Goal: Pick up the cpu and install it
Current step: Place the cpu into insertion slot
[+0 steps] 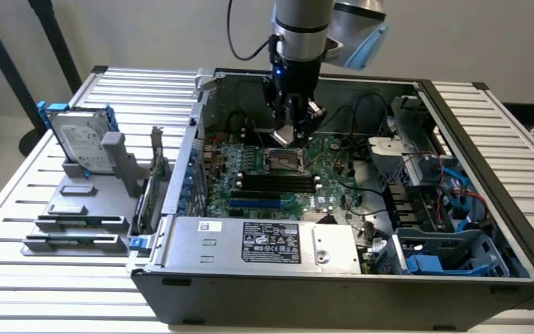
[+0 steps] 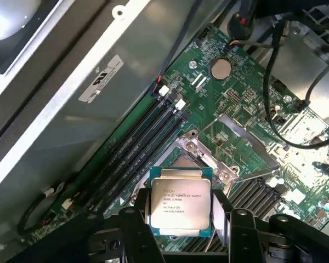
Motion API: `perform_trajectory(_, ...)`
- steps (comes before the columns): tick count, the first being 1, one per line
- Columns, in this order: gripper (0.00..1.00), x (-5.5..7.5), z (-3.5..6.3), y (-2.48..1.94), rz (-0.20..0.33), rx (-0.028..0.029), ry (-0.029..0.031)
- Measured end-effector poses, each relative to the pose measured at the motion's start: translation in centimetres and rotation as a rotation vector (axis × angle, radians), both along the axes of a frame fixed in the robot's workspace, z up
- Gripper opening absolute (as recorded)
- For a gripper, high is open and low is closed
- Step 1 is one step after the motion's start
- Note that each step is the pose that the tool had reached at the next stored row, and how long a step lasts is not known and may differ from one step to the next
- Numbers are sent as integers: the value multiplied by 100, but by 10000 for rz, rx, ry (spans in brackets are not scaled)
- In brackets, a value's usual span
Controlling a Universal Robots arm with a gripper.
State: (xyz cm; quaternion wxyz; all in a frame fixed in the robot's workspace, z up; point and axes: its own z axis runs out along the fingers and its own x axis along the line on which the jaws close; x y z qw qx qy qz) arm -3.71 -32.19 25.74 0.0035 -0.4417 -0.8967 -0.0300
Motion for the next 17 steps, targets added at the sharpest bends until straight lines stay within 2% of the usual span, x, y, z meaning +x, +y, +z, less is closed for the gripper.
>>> perform_trajectory(17, 55, 0, -113, 0, -3085, 0, 0)
